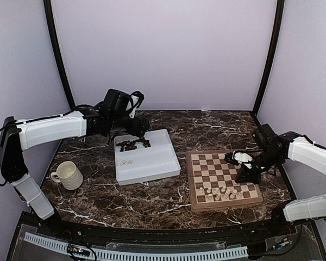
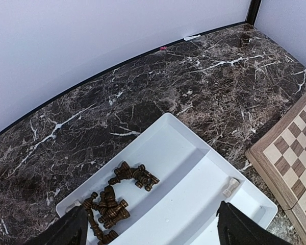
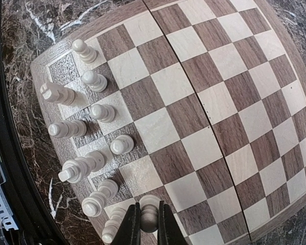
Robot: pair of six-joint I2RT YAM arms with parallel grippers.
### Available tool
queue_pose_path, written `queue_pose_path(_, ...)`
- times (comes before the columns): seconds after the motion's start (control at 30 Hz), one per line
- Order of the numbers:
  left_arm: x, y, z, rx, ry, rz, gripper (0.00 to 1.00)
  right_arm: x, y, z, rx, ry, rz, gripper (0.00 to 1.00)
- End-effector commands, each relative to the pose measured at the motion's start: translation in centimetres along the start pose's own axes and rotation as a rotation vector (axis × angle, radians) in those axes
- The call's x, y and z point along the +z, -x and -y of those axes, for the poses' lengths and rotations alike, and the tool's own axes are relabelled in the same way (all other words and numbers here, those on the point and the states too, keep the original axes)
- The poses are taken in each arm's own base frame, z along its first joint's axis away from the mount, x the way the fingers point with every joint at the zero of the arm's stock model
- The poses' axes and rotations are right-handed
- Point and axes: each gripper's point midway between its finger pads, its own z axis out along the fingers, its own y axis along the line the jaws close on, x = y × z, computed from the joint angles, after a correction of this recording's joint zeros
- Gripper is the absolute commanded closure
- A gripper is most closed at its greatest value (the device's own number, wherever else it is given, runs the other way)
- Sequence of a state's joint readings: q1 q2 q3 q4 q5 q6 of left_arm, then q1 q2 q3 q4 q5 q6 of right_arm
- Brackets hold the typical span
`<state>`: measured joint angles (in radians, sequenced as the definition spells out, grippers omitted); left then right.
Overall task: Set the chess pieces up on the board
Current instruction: Place the pawn at e2.
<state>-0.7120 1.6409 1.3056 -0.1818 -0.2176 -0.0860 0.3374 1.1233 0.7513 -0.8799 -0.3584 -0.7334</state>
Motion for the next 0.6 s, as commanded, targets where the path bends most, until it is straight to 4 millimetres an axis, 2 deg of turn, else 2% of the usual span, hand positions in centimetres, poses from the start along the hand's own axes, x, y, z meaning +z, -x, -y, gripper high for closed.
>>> queue_pose_path(0.0, -1.8, 0.9, 0.2, 0.005, -0.012, 0.026, 0.1, 0.5, -0.5, -0.6, -0.025, 0.04, -0.009, 0.93)
queue_pose_path(0.57, -1.7, 0.4, 1.8, 0.067, -0.016, 0.009, 0.1, 2.6, -0.6, -1.8, -0.043, 0.097, -0.039, 0.91)
